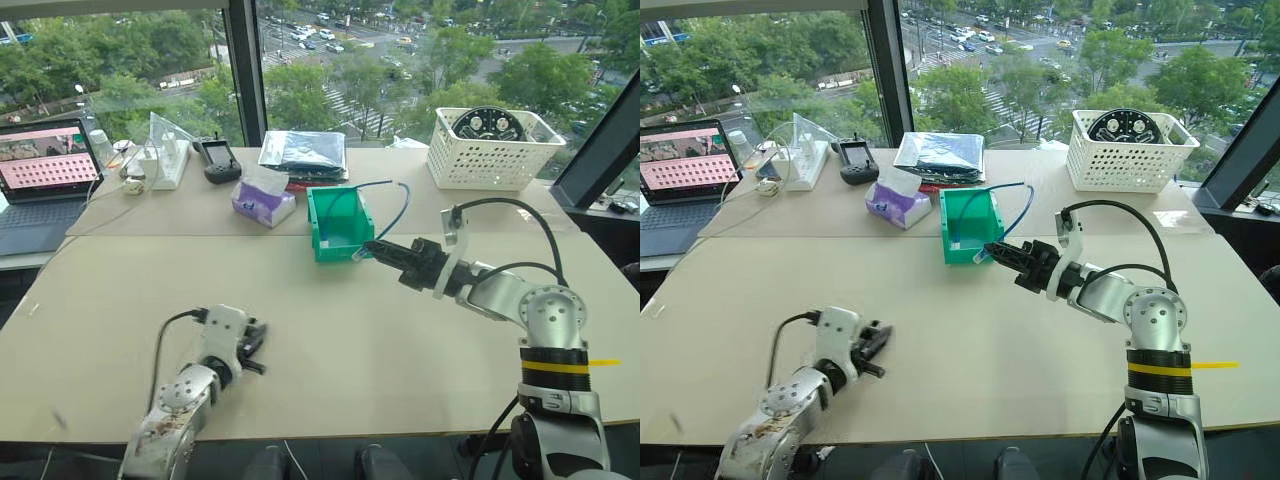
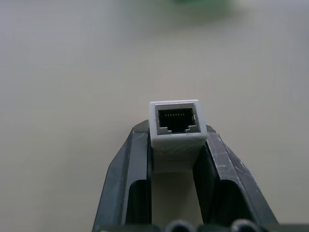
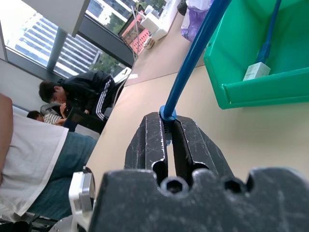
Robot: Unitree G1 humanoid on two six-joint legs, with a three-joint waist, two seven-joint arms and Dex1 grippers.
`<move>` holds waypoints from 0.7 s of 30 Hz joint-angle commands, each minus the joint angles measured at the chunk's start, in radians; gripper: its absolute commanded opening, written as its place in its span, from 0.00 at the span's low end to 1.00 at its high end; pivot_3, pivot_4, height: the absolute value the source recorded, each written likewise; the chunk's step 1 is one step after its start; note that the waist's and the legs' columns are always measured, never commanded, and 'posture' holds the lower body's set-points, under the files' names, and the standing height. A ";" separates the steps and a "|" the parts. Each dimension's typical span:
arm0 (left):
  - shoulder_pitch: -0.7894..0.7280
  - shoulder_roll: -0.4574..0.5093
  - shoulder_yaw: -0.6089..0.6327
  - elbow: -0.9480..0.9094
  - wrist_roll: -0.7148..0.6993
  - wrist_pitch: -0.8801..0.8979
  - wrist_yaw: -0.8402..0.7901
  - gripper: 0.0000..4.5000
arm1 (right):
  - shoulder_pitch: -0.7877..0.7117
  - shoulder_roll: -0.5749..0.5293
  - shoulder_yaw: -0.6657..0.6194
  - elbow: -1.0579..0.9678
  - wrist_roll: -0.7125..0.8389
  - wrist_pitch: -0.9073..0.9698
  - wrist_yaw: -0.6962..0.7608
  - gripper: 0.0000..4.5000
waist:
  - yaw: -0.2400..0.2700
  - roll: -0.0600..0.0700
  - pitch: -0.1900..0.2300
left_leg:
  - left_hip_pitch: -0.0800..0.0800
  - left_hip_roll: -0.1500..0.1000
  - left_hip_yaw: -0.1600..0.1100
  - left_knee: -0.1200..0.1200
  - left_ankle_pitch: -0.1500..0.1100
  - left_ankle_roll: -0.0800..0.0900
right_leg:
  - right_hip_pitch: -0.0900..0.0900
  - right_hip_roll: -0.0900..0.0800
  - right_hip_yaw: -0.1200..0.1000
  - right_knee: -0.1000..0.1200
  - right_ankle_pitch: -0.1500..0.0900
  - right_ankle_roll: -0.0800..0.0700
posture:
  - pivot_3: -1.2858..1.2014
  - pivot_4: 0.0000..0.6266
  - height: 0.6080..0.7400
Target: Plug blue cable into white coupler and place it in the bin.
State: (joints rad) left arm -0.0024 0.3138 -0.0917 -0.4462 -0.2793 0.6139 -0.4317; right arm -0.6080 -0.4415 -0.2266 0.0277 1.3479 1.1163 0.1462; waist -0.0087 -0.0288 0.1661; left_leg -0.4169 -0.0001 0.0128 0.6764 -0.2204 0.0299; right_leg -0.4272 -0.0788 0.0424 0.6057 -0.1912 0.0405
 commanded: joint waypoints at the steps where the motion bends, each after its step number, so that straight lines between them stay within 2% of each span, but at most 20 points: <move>1: -0.183 0.024 -0.060 0.095 -0.023 -0.026 -0.130 0.15 | 0.006 -0.011 -0.039 -0.080 -0.005 -0.020 -0.008 0.00 | 0.002 0.000 0.000 | -0.001 0.000 0.000 0.000 0.000 0.000 | -0.001 0.001 -0.001 0.000 -0.001 0.001 | 0.52 0.24 1.00; 3: -0.283 0.023 -0.066 0.168 -0.042 -0.040 -0.192 0.15 | 0.022 -0.005 -0.058 -0.107 0.006 -0.027 -0.032 0.00 | -0.003 0.000 0.000 | 0.000 0.000 0.000 0.000 0.000 0.000 | 0.000 0.001 0.000 0.000 0.000 0.004 | 0.52 0.24 1.00; 7: -0.423 0.099 -0.177 0.305 0.038 -0.109 -0.341 0.15 | 0.075 0.008 -0.072 -0.184 0.001 -0.039 -0.082 0.00 | -0.011 0.000 0.000 | 0.000 0.000 0.001 -0.001 -0.001 0.001 | -0.001 0.002 0.000 0.000 0.002 0.005 | 0.52 0.24 1.00; 12: -0.592 0.146 -0.307 0.465 0.098 -0.032 -0.481 0.15 | 0.198 0.071 -0.049 -0.323 -0.061 -0.097 -0.171 0.00 | -0.009 0.000 0.000 | -0.001 -0.001 0.001 -0.002 -0.002 0.003 | -0.001 0.002 0.000 0.001 0.001 0.005 | 0.52 0.24 1.00; 21: -0.691 0.078 -0.358 0.545 0.135 0.088 -0.487 0.15 | 0.346 0.210 0.058 -0.500 -0.172 -0.156 -0.306 0.00 | -0.009 0.000 0.000 | -0.002 -0.001 0.000 -0.002 -0.002 0.003 | -0.003 0.001 0.001 0.002 0.000 0.008 | 0.52 0.24 1.00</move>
State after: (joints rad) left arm -0.6750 0.4016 -0.4397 0.0952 -0.1579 0.6857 -0.9230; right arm -0.2635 -0.2398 -0.1747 -0.4130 1.1902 0.9904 -0.1409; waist -0.0173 -0.0286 0.1662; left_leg -0.4184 -0.0011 0.0124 0.6748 -0.2220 0.0328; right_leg -0.4299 -0.0776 0.0434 0.6078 -0.1914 0.0484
